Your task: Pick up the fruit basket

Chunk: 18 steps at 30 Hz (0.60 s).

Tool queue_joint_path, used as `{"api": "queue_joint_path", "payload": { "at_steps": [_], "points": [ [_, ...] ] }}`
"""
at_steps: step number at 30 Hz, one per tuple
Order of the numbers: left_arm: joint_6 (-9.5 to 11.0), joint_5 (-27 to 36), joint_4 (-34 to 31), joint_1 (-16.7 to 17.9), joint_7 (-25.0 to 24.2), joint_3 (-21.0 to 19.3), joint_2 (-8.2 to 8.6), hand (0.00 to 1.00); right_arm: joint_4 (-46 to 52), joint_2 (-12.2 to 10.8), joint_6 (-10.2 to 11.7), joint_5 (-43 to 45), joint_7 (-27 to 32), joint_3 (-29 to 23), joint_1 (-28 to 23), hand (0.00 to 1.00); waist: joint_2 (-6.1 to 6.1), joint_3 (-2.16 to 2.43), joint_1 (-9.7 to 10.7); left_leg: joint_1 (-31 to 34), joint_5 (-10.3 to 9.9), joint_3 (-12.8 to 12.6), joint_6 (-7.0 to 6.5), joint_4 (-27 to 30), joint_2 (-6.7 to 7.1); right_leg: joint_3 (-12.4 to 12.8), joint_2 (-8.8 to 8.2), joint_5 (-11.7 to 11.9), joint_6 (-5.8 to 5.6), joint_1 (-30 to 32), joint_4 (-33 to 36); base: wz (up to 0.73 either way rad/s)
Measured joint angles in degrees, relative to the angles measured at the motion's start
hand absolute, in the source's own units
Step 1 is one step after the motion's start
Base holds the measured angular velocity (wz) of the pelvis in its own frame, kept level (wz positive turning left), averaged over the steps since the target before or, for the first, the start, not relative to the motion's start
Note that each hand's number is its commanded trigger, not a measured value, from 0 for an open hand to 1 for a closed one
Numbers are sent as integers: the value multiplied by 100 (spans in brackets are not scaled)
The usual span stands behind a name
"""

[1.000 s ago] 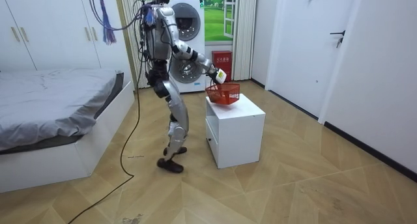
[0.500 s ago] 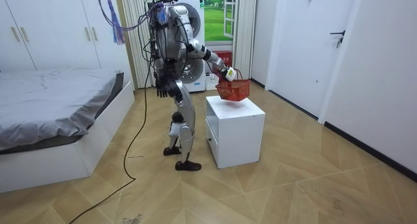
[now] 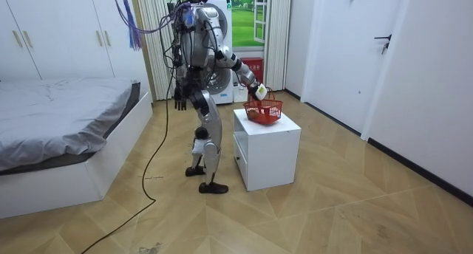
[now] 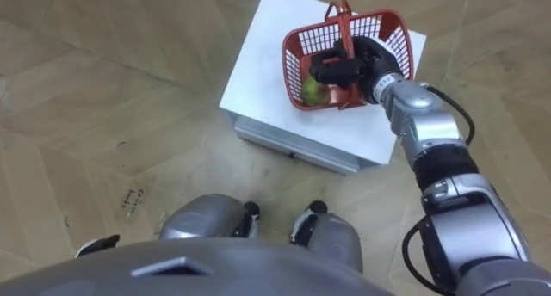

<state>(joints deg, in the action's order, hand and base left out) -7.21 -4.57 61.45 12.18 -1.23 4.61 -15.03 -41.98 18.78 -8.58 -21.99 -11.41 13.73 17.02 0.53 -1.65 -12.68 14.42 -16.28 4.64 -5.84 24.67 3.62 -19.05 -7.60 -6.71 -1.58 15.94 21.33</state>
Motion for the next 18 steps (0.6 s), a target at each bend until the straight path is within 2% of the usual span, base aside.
{"api": "queue_joint_path", "payload": {
  "at_steps": [11, 16, 18],
  "points": [
    [-84, 40, -8, 1, -53, -3, 1, 0, -760, -46, 155, -73, -94, -169, 58, 0, -40, 15, 0, 17, 3, 6, -5, -56, 3, 3, 1, -10, -16, -11, -68, 3],
    [-149, 30, 40, 14, -45, -2, 14, 0, -1135, -60, 227, -72, -189, -212, 102, 0, -158, 91, -7, -9, 11, -1, -14, -97, 2, 4, -3, -20, -30, -21, -67, 1],
    [-153, 42, 37, 14, -43, -1, 14, 0, -1155, -60, 230, -79, -198, -212, 102, 0, -172, 100, 0, -14, 15, -9, -7, -106, 2, 9, -5, -31, -42, -20, -66, 0]
  ]
}}
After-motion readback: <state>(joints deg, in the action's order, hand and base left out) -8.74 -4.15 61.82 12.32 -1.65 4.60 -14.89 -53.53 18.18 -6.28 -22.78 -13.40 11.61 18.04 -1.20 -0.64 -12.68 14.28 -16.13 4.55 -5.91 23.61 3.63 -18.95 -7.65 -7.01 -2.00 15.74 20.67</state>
